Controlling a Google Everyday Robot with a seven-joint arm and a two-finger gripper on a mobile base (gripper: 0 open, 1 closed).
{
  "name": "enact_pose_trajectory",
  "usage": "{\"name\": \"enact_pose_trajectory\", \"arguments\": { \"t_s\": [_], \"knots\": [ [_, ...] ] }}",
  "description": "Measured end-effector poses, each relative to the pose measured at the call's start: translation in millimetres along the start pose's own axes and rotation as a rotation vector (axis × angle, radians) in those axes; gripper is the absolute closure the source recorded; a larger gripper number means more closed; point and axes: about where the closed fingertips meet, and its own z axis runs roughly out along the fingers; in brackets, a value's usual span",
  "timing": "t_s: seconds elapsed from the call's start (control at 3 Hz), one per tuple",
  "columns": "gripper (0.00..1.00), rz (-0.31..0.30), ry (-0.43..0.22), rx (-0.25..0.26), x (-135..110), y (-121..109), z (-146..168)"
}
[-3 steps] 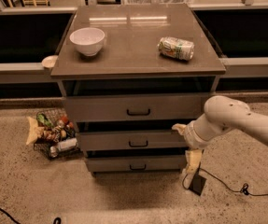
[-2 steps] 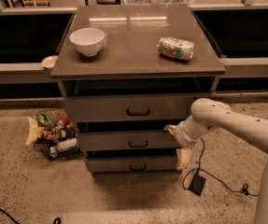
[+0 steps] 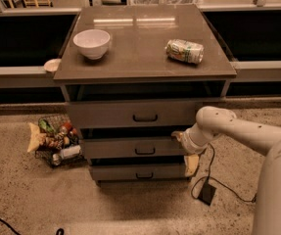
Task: Open middle drawer
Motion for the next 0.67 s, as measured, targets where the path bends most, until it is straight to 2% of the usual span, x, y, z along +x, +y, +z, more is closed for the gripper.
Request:
{"name": "enact_pose_trajectory", "arguments": {
  "t_s": [0.67],
  "knots": [
    [0.0, -0.031, 0.058, 0.038, 21.7, -31.0, 27.1]
  ]
}}
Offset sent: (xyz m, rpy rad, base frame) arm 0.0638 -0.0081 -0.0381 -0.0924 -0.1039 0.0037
